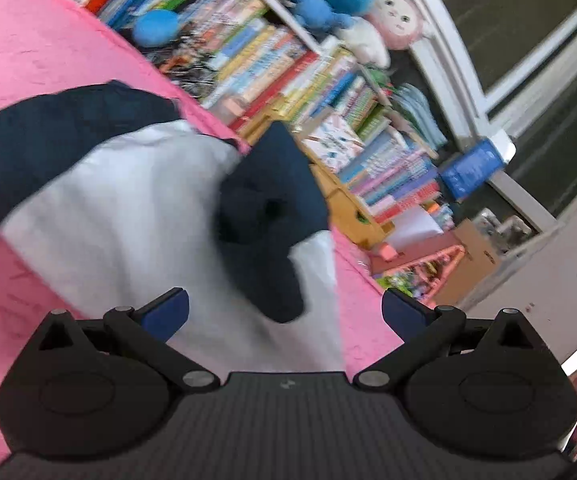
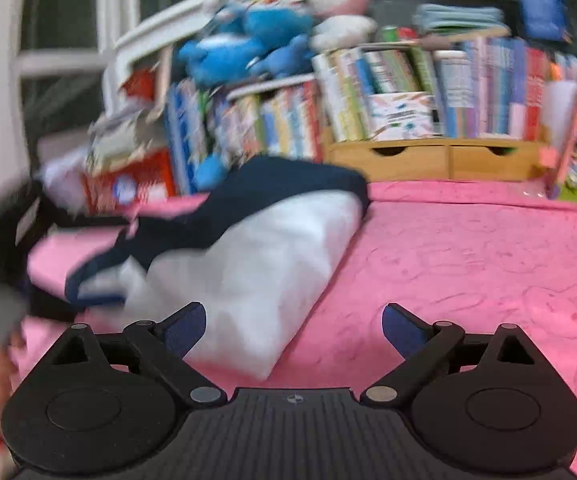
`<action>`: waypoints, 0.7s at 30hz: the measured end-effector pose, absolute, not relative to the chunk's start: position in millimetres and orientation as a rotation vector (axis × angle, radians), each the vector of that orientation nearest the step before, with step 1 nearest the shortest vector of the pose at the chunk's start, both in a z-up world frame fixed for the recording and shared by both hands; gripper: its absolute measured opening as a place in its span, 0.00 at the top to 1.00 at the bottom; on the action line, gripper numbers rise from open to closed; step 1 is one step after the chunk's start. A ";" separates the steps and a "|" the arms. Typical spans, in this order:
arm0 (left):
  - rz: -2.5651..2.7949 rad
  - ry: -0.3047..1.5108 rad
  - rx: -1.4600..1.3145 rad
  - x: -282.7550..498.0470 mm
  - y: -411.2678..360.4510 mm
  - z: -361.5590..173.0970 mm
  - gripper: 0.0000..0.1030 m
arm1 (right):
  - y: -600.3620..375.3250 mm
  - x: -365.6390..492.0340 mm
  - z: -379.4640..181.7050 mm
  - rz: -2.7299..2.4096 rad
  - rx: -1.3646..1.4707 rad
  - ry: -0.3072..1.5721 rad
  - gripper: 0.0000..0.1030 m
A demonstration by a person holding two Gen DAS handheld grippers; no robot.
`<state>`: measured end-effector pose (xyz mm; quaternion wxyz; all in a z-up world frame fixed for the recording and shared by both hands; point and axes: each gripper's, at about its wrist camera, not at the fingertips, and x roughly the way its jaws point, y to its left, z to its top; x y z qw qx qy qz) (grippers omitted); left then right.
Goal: Fold clothes
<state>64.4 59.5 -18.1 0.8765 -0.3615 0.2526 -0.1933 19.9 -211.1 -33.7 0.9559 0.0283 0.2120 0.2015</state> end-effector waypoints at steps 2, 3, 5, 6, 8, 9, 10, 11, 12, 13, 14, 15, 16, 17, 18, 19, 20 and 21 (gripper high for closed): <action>-0.448 0.502 -0.737 72.7 48.4 -17.3 0.00 | -198.2 23.7 -42.0 0.418 0.043 0.448 0.06; -0.433 0.522 -0.705 82.2 42.3 -19.1 0.00 | -193.3 26.6 -45.4 0.417 0.048 0.460 0.06; -0.354 0.582 -0.683 104.9 30.4 -25.1 0.00 | -189.4 32.8 -55.0 0.384 0.092 0.484 0.06; -0.317 0.607 -0.674 115.4 24.8 -28.0 0.00 | -187.7 35.2 -59.4 0.367 0.114 0.492 0.05; -0.290 0.574 -0.667 122.1 17.8 -28.1 0.00 | -187.7 27.9 -63.0 0.322 0.152 0.450 0.04; -0.292 0.566 -0.650 125.9 14.6 -26.0 0.00 | -185.7 26.2 -64.7 0.309 0.160 0.446 0.04; -0.307 0.561 -0.640 128.9 12.1 -22.4 0.04 | -184.4 22.8 -66.8 0.294 0.158 0.432 0.05; -0.321 0.553 -0.632 131.4 10.0 -18.7 0.10 | -185.0 22.2 -67.1 0.290 0.160 0.430 0.05; -0.327 0.527 -0.634 130.6 11.6 -13.5 0.29 | -185.6 21.6 -67.4 0.286 0.161 0.428 0.05; -0.332 0.500 -0.638 129.7 13.8 -8.3 0.59 | -186.3 21.0 -67.7 0.281 0.163 0.425 0.05; -0.333 0.472 -0.649 127.2 20.8 -2.1 0.71 | -186.9 20.4 -68.0 0.277 0.165 0.423 0.05; -0.341 0.442 -0.657 124.2 26.9 2.5 0.77 | -187.5 19.8 -68.3 0.272 0.166 0.421 0.05; -0.349 0.415 -0.664 121.4 32.5 6.9 0.76 | -188.2 19.2 -68.6 0.269 0.168 0.418 0.05; -0.354 0.422 -0.663 120.7 34.5 8.5 0.74 | -189.0 18.8 -68.8 0.270 0.169 0.415 0.05; -0.350 0.451 -0.667 123.9 35.7 6.9 0.59 | -190.0 18.5 -68.4 0.270 0.169 0.415 0.05; -0.358 0.498 -0.676 130.2 34.4 1.8 0.39 | -189.9 18.8 -67.9 0.266 0.168 0.415 0.05; -0.367 0.546 -0.685 136.7 32.8 -3.4 0.27 | -189.7 19.0 -67.5 0.262 0.167 0.416 0.05; -0.385 0.602 -0.694 144.7 29.0 -9.3 0.13 | -189.0 19.3 -67.3 0.256 0.165 0.417 0.05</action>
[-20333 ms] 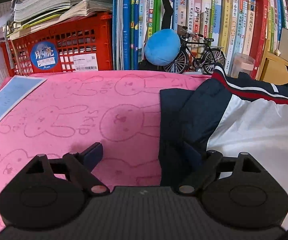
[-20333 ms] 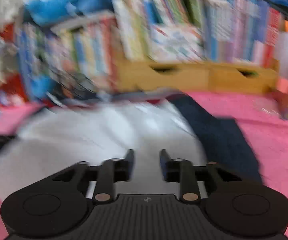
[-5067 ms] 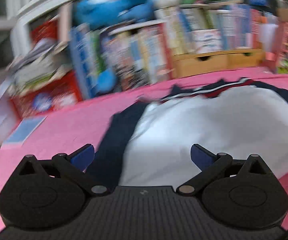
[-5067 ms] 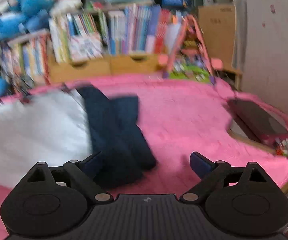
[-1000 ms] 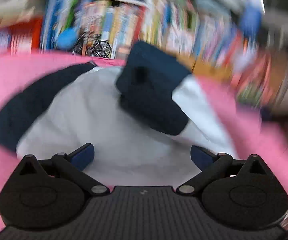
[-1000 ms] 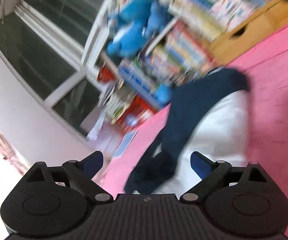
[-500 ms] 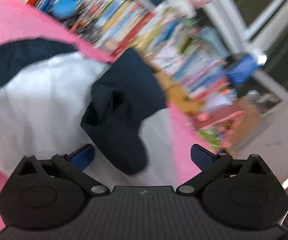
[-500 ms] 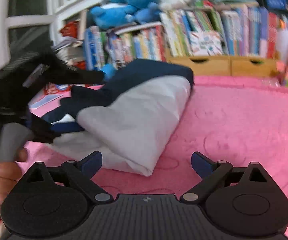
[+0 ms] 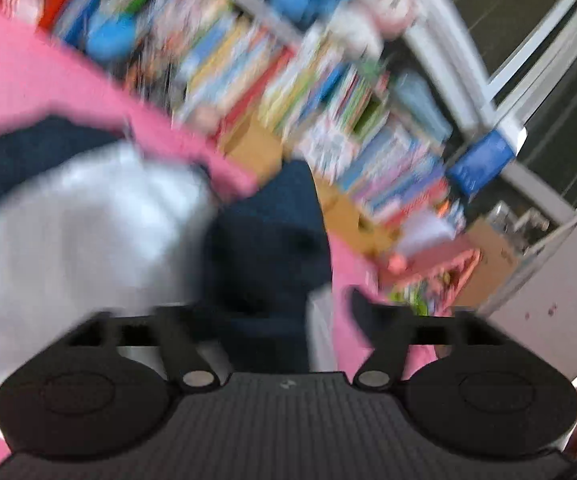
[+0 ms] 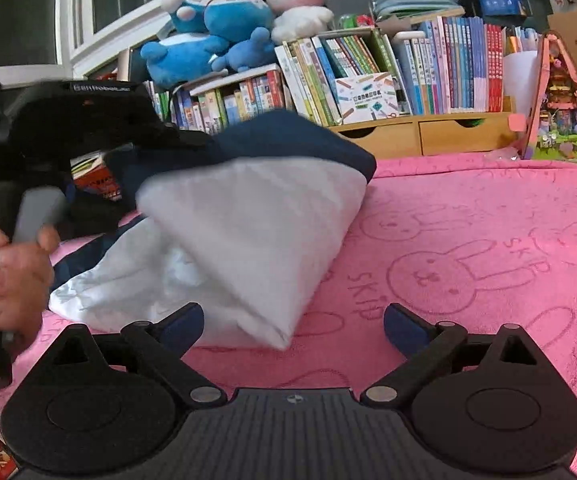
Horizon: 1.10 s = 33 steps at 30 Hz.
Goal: Fold clothes
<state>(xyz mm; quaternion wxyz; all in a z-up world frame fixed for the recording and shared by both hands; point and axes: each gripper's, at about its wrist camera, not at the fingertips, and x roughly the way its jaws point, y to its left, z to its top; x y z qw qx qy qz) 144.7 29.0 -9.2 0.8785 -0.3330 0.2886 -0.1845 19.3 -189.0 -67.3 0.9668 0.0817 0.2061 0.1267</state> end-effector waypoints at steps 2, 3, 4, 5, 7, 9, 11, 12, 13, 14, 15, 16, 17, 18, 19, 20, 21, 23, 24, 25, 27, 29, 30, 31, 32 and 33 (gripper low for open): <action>-0.415 0.668 -0.688 155.0 18.9 -17.0 0.12 | -187.8 20.1 -66.9 0.244 0.167 0.417 0.05; -0.421 0.666 -0.688 157.6 16.3 -17.2 0.14 | -187.5 20.2 -66.9 0.242 0.169 0.418 0.05; -0.428 0.664 -0.689 160.1 13.8 -17.5 0.34 | -187.0 19.6 -66.8 0.243 0.169 0.421 0.05; -0.432 0.662 -0.688 162.5 11.6 -17.1 0.52 | -187.0 19.6 -66.7 0.241 0.168 0.423 0.05; -0.429 0.635 -0.696 162.7 18.4 -5.3 0.88 | -186.1 20.2 -65.5 0.227 0.167 0.431 0.04; -0.442 0.593 -0.711 160.3 29.1 8.5 0.91 | -183.4 21.9 -60.4 0.209 0.168 0.436 0.03; -0.430 0.516 -0.674 148.5 43.8 28.4 0.92 | -178.3 24.4 -53.2 0.210 0.158 0.429 0.03; -0.423 0.478 -0.655 142.5 51.2 38.3 0.92 | -172.6 26.8 -49.3 0.212 0.135 0.420 0.01; -0.415 0.442 -0.637 136.6 58.9 47.3 0.92 | -167.0 29.1 -45.3 0.213 0.111 0.412 0.00; -0.389 0.417 -0.626 130.6 69.6 49.9 0.92 | -161.1 31.4 -41.6 0.214 0.087 0.404 0.00; -0.364 0.393 -0.616 124.5 80.2 52.4 0.92 | -153.9 33.7 -39.6 0.217 0.059 0.400 0.00; -0.336 0.371 -0.603 118.6 90.7 54.4 0.92 | -146.8 34.7 -38.4 0.227 0.040 0.396 0.00; -0.291 0.363 -0.580 114.1 100.2 51.2 0.92 | -139.9 35.6 -37.3 0.236 0.021 0.392 0.00; -0.244 0.369 -0.565 110.5 110.1 45.4 0.91 | -134.0 35.4 -37.8 0.243 0.003 0.390 0.00; -0.207 0.386 -0.562 108.8 118.5 37.4 0.91 | -128.1 35.3 -38.3 0.250 -0.015 0.387 0.00; -0.178 0.418 -0.576 106.0 130.0 24.8 0.90 | -122.2 35.1 -38.8 0.257 -0.034 0.384 0.00; -0.150 0.451 -0.589 103.3 141.1 12.2 0.89 | -116.5 35.0 -39.4 0.264 -0.052 0.383 0.00; -0.097 0.516 -0.612 98.4 158.1 -10.9 0.84 | -108.7 36.1 -41.6 0.267 -0.096 0.401 0.00; -0.081 0.531 -0.613 94.0 164.0 -17.3 0.78 | -105.2 36.5 -42.7 0.270 -0.117 0.410 0.00; -0.069 0.544 -0.613 89.6 169.8 -23.2 0.78 | -104.6 36.4 -43.0 0.285 -0.127 0.412 0.00; -0.081 0.546 -0.607 82.6 176.4 -25.3 0.78 | -106.4 39.1 -44.6 0.295 -0.115 0.442 0.00; -0.072 0.547 -0.559 81.6 172.3 -20.4 0.78 | -107.7 43.0 -45.5 0.284 -0.100 0.470 0.00; -0.064 0.545 -0.531 82.6 168.2 -19.1 0.78 | -107.9 44.0 -45.7 0.277 -0.098 0.478 0.00; -0.054 0.543 -0.497 84.6 163.0 -18.7 0.78 | -106.9 43.3 -46.0 0.269 -0.104 0.477 0.00; -0.044 0.541 -0.464 86.2 158.2 -18.4 0.78 | -106.0 42.7 -46.3 0.262 -0.110 0.477 0.00; -0.038 0.537 -0.435 85.2 156.3 -18.0 0.78 | -104.9 41.9 -46.7 0.254 -0.117 0.477 0.00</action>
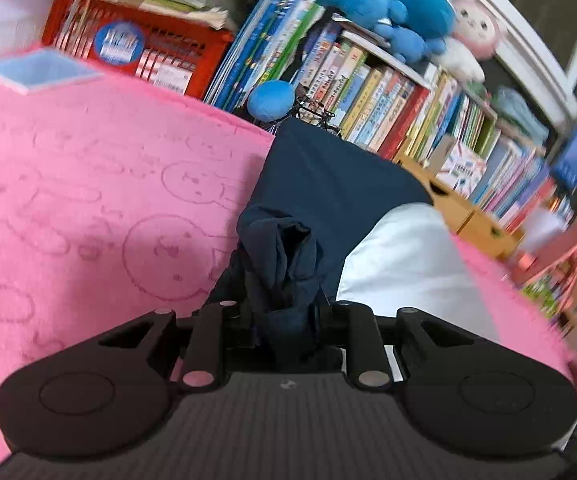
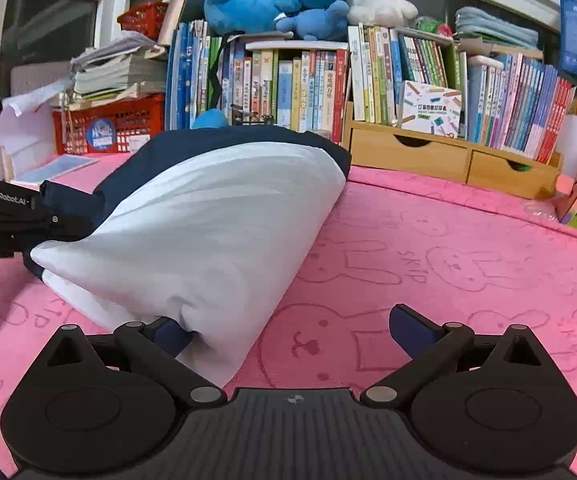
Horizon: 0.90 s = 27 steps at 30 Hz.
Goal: Fold clothes
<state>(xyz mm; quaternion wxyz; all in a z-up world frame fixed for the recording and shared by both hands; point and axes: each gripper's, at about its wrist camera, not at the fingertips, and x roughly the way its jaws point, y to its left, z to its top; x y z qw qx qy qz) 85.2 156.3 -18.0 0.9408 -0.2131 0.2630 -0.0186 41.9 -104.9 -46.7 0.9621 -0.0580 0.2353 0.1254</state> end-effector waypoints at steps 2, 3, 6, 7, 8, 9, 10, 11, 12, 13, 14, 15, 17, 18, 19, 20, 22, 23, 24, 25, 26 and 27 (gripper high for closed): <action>-0.019 0.531 -0.384 86.1 149.2 -17.1 0.78 | -99.4 40.2 -47.1 0.238 -0.160 0.465 0.00; -0.007 0.535 -0.353 86.2 146.2 -16.5 0.78 | -92.7 40.0 -48.0 0.242 -0.208 0.463 0.00; 0.028 0.545 -0.240 86.9 133.9 -14.8 0.78 | -70.4 35.7 -51.0 0.257 -0.376 0.427 0.00; 0.035 0.549 -0.212 87.5 130.2 -14.6 0.78 | -62.9 29.8 -52.2 0.257 -0.453 0.369 0.00; 0.041 0.553 -0.186 88.0 126.8 -14.5 0.78 | -58.2 25.3 -54.7 0.254 -0.527 0.314 0.01; 0.038 0.556 -0.175 87.9 126.5 -14.8 0.78 | -54.3 21.5 -57.2 0.246 -0.598 0.263 0.02; 0.035 0.558 -0.163 87.8 126.1 -15.2 0.78 | -58.3 23.1 -60.1 0.201 -0.651 0.249 0.01; 0.032 0.561 -0.152 87.6 125.7 -15.5 0.77 | -63.6 25.0 -62.6 0.162 -0.694 0.239 0.00; 0.029 0.565 -0.147 87.3 125.4 -15.5 0.70 | -80.7 28.7 -60.8 0.184 -0.654 0.261 0.01; 0.026 0.569 -0.142 87.0 125.1 -15.5 0.53 | -97.7 32.4 -59.0 0.205 -0.614 0.284 0.01; 0.023 0.573 -0.137 86.6 124.8 -15.5 0.41 | -114.1 36.0 -57.3 0.220 -0.577 0.306 0.01; 0.018 0.577 -0.132 86.4 124.5 -15.5 0.32 | -125.0 39.1 -55.9 0.183 -0.573 0.320 0.01; -0.013 0.585 -0.121 86.6 122.2 -16.0 0.31 | -137.5 40.7 -53.1 0.150 -0.602 0.312 0.01; -0.006 0.584 -0.099 86.4 119.2 -16.0 0.31 | -143.3 41.5 -51.6 0.136 -0.613 0.310 0.01; 0.001 0.583 -0.076 86.3 116.3 -16.0 0.31 | -145.3 42.0 -49.0 0.146 -0.596 0.318 0.01; 0.008 0.582 -0.055 86.0 113.5 -16.0 0.31 | -144.9 43.1 -47.9 0.146 -0.593 0.323 0.01; 0.008 0.587 -0.032 85.0 111.3 -16.2 0.31 | -142.2 43.1 -51.7 0.146 -0.624 0.315 0.01; 0.004 0.590 -0.021 83.9 110.8 -16.4 0.31 | -141.9 42.4 -54.0 0.149 -0.633 0.313 0.01; 0.000 0.594 -0.009 82.6 110.5 -16.4 0.30 | -142.6 41.1 -55.7 0.154 -0.631 0.318 0.01; -0.004 0.598 0.005 81.0 109.8 -16.1 0.30 | -145.1 40.6 -57.6 0.164 -0.618 0.331 0.01; -0.004 0.598 0.025 78.5 109.0 -16.3 0.29 | -147.2 41.2 -57.7 0.172 -0.598 0.341 0.01; -0.005 0.597 0.045 76.1 108.2 -16.5 0.27 | -149.2 41.8 -57.7 0.180 -0.580 0.350 0.01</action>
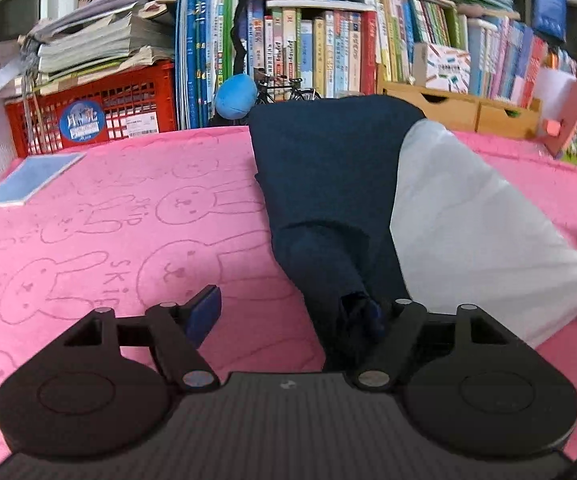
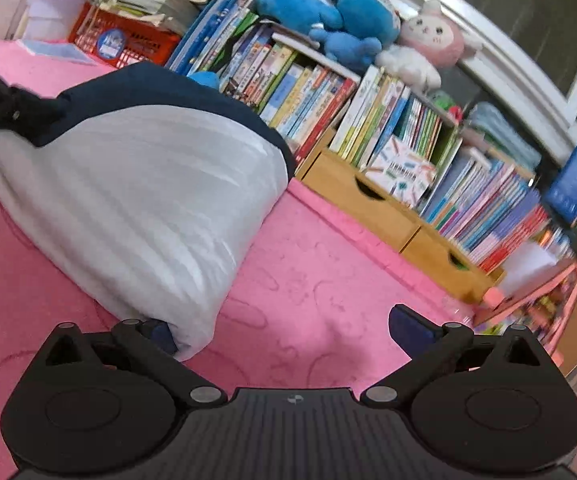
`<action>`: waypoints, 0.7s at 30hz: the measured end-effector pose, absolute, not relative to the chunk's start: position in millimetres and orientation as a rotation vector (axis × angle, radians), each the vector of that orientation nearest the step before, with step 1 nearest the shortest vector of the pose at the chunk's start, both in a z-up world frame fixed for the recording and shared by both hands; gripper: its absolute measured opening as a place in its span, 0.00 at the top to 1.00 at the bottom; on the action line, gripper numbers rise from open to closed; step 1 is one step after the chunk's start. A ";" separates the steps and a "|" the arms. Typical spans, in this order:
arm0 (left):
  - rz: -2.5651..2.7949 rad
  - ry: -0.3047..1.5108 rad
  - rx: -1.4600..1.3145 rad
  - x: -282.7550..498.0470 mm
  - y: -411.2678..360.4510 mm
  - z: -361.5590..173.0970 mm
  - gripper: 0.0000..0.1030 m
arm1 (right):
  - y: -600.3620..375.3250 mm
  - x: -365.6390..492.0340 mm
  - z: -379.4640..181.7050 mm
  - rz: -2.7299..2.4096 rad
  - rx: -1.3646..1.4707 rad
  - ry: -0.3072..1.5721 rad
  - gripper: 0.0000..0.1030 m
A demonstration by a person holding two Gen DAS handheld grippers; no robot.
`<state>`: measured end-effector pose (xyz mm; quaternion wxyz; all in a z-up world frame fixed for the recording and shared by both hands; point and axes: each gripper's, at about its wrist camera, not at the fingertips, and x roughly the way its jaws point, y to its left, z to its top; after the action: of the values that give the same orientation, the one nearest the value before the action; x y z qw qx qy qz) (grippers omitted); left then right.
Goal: Fold clothes
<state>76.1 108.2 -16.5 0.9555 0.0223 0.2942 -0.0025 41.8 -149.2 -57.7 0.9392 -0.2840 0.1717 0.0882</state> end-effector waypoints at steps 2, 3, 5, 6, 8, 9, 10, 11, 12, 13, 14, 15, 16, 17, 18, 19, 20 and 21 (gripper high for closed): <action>-0.003 0.588 0.087 70.1 106.6 -17.7 0.25 | -152.9 41.8 -55.8 0.194 -0.553 0.367 0.01; -0.001 0.580 0.106 66.8 105.8 -18.7 0.23 | -154.2 41.4 -55.1 0.204 -0.549 0.373 0.01; 0.002 0.565 0.124 62.2 105.2 -20.4 0.22 | -156.6 39.5 -54.5 0.220 -0.547 0.378 0.01; 0.004 0.564 0.119 61.9 105.5 -20.6 0.21 | -157.2 38.3 -54.2 0.226 -0.548 0.379 0.01; 0.012 0.570 0.095 63.6 107.5 -20.5 0.21 | -147.2 34.5 -52.6 0.208 -0.580 0.352 0.01; 0.012 0.574 0.082 64.1 109.7 -20.4 0.21 | -142.3 32.7 -51.8 0.198 -0.596 0.339 0.01; 0.012 0.577 0.069 64.6 111.9 -20.4 0.21 | -136.7 30.6 -51.2 0.189 -0.615 0.322 0.01; 0.012 0.581 0.056 65.0 114.2 -20.4 0.21 | -125.2 26.6 -52.5 0.185 -0.659 0.276 0.01; 0.013 0.584 0.045 65.4 116.1 -20.4 0.21 | -111.2 22.7 -55.7 0.190 -0.704 0.234 0.01; 0.012 0.584 0.045 65.2 116.2 -20.6 0.21 | -100.5 21.9 -59.8 0.206 -0.737 0.213 0.05; 0.013 0.585 0.045 64.9 116.2 -20.8 0.21 | -99.5 22.6 -60.8 0.215 -0.746 0.207 0.07; 0.012 0.586 0.044 65.0 116.1 -20.8 0.20 | -98.6 23.3 -61.7 0.224 -0.754 0.202 0.06; -0.004 0.591 0.041 65.5 116.2 -20.9 0.19 | -99.0 24.6 -62.8 0.227 -0.763 0.198 0.05; -0.021 0.597 0.037 65.9 116.4 -21.1 0.14 | -111.6 30.8 -64.6 0.181 -0.778 0.204 0.05; -0.039 0.603 0.035 66.4 116.4 -21.1 0.05 | -124.2 36.3 -66.0 0.142 -0.787 0.213 0.01; -0.067 0.609 0.046 66.8 114.2 -21.0 0.01 | -136.2 36.0 -63.3 0.162 -0.754 0.241 0.01; -0.087 0.607 0.073 66.2 108.8 -20.6 0.01 | -148.2 35.7 -60.6 0.182 -0.721 0.268 0.01; -0.080 0.597 0.098 64.1 103.6 -20.5 0.01 | -160.2 35.4 -58.0 0.201 -0.688 0.295 0.01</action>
<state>64.1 103.6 -20.5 0.9538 0.0485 0.2939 -0.0392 35.4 -160.2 -58.0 0.9258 -0.3355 0.1440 0.0981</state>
